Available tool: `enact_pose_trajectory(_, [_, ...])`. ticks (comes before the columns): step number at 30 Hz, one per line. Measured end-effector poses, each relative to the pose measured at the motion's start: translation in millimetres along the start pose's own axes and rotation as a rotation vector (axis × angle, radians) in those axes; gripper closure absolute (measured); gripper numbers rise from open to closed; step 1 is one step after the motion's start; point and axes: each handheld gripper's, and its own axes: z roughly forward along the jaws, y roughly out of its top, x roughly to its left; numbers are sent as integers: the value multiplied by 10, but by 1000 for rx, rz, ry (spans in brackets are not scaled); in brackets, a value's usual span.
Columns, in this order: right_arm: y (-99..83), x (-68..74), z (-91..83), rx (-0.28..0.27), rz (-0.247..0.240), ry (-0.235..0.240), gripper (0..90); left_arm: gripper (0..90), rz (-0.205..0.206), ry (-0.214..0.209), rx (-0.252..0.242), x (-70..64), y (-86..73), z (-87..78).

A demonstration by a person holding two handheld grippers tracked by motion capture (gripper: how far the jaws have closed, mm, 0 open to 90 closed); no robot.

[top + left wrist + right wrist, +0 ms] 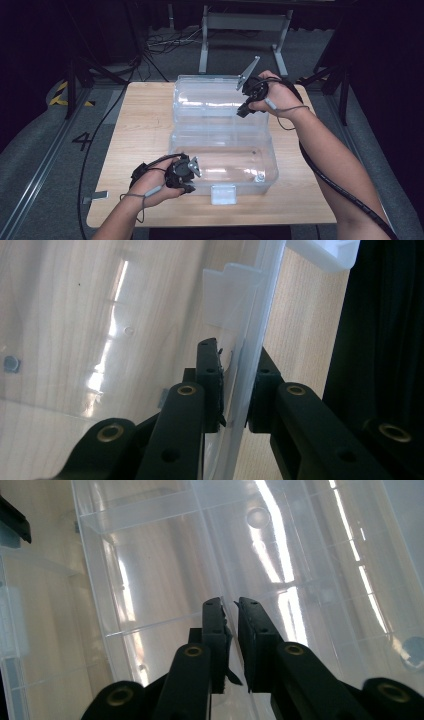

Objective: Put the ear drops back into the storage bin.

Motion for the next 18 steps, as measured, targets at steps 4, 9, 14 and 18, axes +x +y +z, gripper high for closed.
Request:
enact_pose_trajectory(4, [27,38,1,8,-15,-6,850,802,-3,-4,-3,1,-2,4])
enact_pose_trajectory(9, [22,55,-14,4,-28,3,866,801,-8,-7,-4,3,-3,8])
enact_pose_trajectory(14, [-10,87,-53,0,-44,6,875,800,-10,-10,-2,3,-1,14])
enact_pose_trajectory(18, [-22,131,-85,-9,-57,23,879,800,-3,-7,13,6,9,11])
